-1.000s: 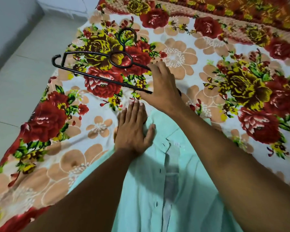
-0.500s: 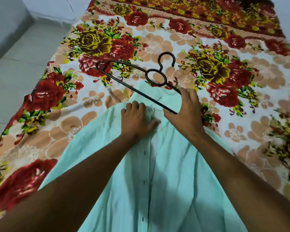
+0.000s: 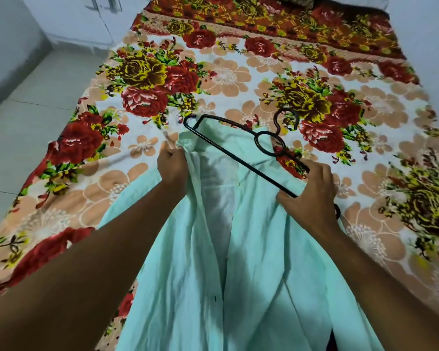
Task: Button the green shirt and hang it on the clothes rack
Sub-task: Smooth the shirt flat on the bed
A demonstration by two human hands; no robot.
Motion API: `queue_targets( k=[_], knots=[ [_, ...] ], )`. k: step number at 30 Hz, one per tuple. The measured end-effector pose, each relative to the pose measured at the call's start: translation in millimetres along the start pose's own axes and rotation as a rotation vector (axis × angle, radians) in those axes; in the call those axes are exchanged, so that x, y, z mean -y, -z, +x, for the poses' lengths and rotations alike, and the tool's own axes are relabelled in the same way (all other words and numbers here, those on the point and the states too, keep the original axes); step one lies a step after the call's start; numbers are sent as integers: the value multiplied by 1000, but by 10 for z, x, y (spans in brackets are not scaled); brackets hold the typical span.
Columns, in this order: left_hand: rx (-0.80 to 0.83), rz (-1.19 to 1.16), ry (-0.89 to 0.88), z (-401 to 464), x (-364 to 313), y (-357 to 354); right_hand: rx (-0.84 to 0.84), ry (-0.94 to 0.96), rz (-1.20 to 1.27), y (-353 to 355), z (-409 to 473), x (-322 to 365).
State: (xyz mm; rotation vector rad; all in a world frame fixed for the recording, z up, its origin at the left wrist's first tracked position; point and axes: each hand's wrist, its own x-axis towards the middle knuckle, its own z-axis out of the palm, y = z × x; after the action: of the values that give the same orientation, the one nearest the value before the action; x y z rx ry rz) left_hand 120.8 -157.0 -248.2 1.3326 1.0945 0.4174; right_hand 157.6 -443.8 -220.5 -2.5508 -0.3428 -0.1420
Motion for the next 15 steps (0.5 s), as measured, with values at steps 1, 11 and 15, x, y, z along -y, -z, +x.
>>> queue_targets(
  k=[1,11,15],
  knots=[
    [-10,2,-25,-19,-5,9,12,-13,-14,-2,-21,-28],
    [-12,157,-360,-107,-19,-125,-1,-41,-116,22,-29,-219],
    [-106,134,-295,-94,-37,-144,9,-46,-161,70,-88,-319]
  ],
)
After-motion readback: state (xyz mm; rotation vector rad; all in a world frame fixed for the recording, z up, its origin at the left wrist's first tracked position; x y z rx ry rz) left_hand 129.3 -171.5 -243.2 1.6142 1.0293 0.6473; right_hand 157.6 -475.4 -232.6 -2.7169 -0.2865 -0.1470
